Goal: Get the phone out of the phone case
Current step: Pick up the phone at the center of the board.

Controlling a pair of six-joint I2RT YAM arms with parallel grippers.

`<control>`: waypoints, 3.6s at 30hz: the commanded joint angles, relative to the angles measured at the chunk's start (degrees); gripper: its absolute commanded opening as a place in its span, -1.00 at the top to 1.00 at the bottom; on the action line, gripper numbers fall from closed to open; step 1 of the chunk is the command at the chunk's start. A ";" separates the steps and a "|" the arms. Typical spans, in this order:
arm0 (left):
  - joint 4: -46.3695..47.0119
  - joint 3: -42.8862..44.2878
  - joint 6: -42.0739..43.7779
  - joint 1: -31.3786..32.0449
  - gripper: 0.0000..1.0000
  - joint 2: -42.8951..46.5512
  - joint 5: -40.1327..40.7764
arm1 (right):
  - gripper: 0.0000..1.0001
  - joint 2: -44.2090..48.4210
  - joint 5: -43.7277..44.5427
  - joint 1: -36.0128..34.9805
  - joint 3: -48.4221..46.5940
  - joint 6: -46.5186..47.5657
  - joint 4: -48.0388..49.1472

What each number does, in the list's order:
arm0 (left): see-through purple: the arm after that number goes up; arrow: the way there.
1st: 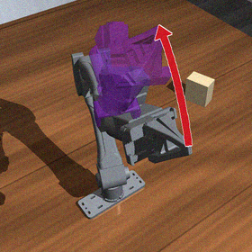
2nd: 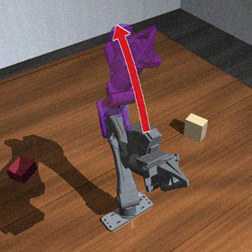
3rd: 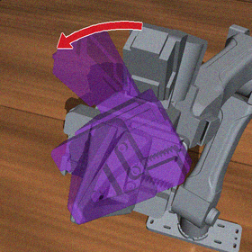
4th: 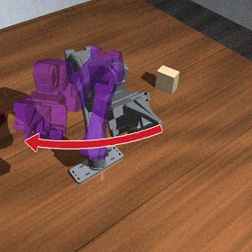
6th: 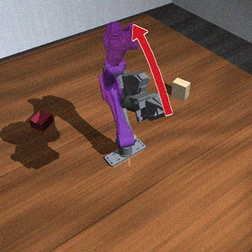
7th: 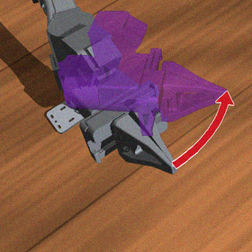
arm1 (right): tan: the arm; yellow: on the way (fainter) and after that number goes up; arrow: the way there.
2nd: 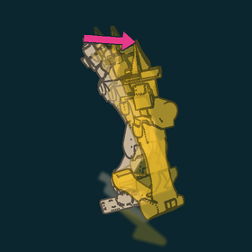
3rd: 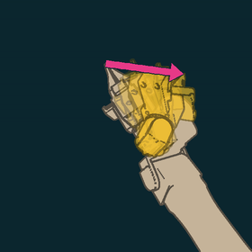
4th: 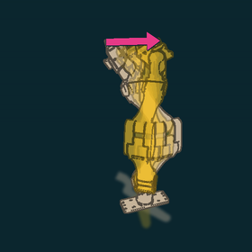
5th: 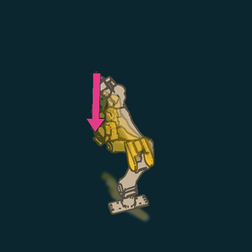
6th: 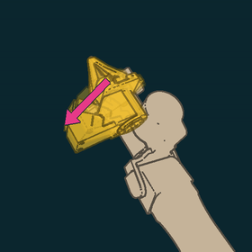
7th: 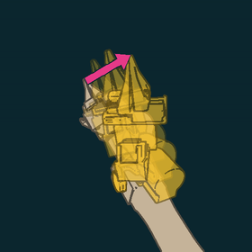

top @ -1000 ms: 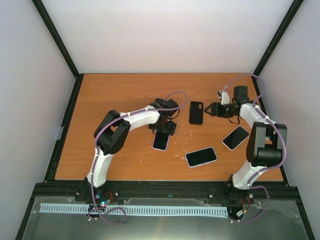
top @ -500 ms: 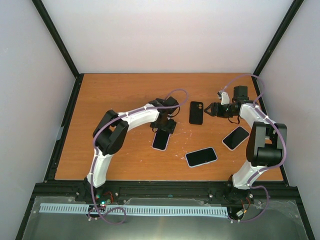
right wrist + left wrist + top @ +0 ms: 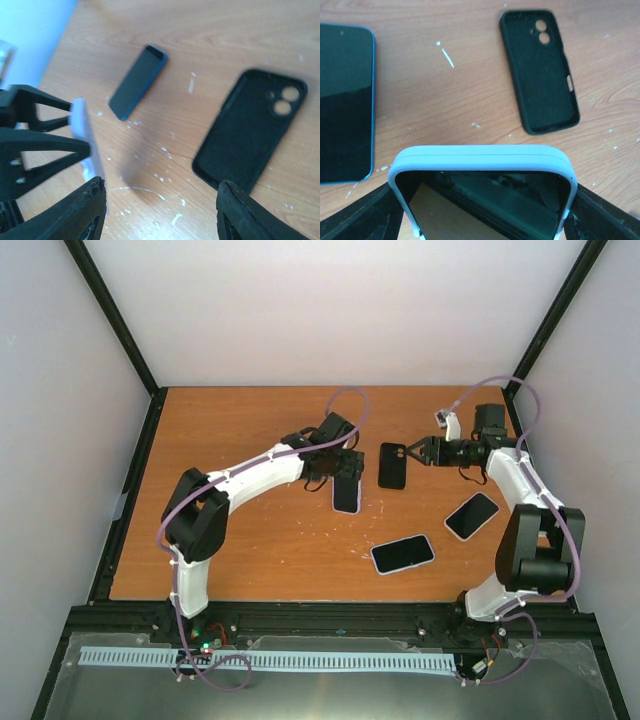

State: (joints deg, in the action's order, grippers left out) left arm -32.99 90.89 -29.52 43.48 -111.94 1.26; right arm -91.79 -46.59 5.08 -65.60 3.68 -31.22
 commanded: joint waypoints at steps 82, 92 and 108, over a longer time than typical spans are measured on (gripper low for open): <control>61.98 -40.02 -6.61 -17.97 -0.75 31.52 -35.25 | 0.95 9.77 -10.01 -10.92 1.17 4.91 -0.24; 98.21 -45.99 -21.99 -17.88 -0.66 18.48 -55.19 | 0.94 17.82 -21.34 -10.88 5.37 7.13 -1.74; 99.38 -35.83 -21.65 -11.54 -0.37 8.69 -56.68 | 0.94 16.46 -26.92 -10.97 5.57 10.11 -6.86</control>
State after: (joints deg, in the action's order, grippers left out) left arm 63.29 51.86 -51.40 31.14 -101.58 -53.84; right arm -75.77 -69.17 -5.76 -59.72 11.88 -38.15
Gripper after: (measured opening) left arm 0.724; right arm 0.107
